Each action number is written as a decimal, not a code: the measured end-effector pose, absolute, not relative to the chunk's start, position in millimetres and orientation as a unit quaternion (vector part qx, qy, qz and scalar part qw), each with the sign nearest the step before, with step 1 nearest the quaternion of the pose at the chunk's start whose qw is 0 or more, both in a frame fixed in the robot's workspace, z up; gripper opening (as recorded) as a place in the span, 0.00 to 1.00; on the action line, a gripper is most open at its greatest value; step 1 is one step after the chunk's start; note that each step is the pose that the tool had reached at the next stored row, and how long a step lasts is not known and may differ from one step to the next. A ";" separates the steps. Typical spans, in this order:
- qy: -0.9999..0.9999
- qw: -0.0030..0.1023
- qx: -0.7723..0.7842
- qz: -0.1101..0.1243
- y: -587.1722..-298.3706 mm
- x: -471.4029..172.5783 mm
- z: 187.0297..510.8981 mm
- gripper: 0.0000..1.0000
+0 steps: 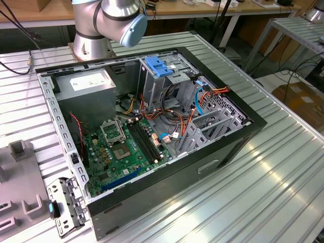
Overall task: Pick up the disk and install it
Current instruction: 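Pick up the disk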
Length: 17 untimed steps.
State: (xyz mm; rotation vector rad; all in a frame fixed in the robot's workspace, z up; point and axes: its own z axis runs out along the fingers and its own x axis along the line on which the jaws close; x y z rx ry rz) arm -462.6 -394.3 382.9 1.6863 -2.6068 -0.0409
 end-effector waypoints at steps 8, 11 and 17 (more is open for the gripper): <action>-0.839 0.018 0.543 -0.013 -394.3 -462.6 382.9 0.11; -0.832 0.018 0.554 -0.013 -394.3 -462.6 382.9 0.11; -0.802 0.016 0.598 -0.009 -393.8 -462.6 381.7 0.11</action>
